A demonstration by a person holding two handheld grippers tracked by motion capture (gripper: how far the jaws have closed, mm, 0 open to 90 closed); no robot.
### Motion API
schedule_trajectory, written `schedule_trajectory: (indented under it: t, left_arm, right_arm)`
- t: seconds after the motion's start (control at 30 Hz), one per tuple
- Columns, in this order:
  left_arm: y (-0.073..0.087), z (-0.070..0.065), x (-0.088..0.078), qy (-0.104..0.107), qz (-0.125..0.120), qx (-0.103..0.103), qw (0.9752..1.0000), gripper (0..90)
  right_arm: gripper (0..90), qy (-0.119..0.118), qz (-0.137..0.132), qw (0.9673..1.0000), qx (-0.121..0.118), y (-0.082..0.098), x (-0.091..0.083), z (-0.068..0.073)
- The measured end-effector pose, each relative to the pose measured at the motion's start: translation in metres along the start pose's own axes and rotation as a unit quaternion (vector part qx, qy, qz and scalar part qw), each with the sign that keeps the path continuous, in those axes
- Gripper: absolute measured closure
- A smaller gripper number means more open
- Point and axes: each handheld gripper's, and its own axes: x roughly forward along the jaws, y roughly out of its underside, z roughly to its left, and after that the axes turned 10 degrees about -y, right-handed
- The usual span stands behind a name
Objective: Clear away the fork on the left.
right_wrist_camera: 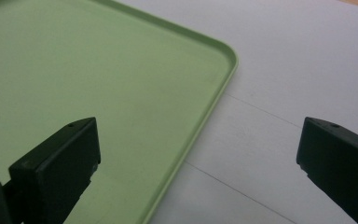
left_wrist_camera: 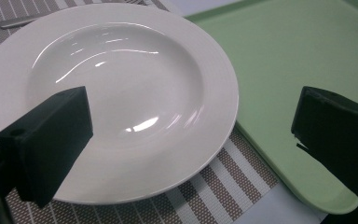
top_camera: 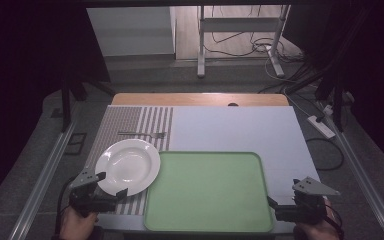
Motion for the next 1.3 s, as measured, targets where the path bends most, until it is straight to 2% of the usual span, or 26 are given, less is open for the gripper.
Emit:
schedule_trajectory:
  t: [0.2,0.47,0.7,0.9,1.0,1.17,1.3]
  left_arm:
    - [-0.005,0.004,0.005,0.005,0.001,-0.007,1.0,0.0]
    - [-0.019,0.013,0.015,0.005,0.001,0.001,1.0,0.0]
    - [-0.028,0.019,0.027,0.009,0.011,0.006,0.9999,0.0]
    - [-0.038,0.029,0.034,0.01,0.01,0.006,0.9999,0.0]
    - [-0.045,0.035,0.041,0.021,0.013,-0.002,0.9997,0.0]
    - [-0.058,0.045,0.054,0.019,0.025,-0.001,0.9995,0.0]
    - [-0.069,0.05,0.066,0.009,0.034,0.01,0.9993,0.0]
  right_arm:
    - [0.0,-0.002,-0.012,0.9999,-0.002,0.0,0.0,-0.001]
    - [0.0,-0.002,-0.007,0.9999,-0.007,-0.002,0.003,0.0]
    - [0.0,-0.004,-0.005,1.0,0.005,-0.003,0.006,-0.001]
    - [0.0,-0.007,-0.006,0.9999,0.008,-0.004,0.009,-0.003]
    - [0.0,-0.005,-0.005,0.9999,0.013,-0.005,0.01,-0.003]
    - [0.0,-0.001,-0.01,0.9998,0.016,-0.004,0.009,-0.004]
    - [0.0,0.005,-0.01,0.9998,0.017,-0.004,0.008,-0.004]
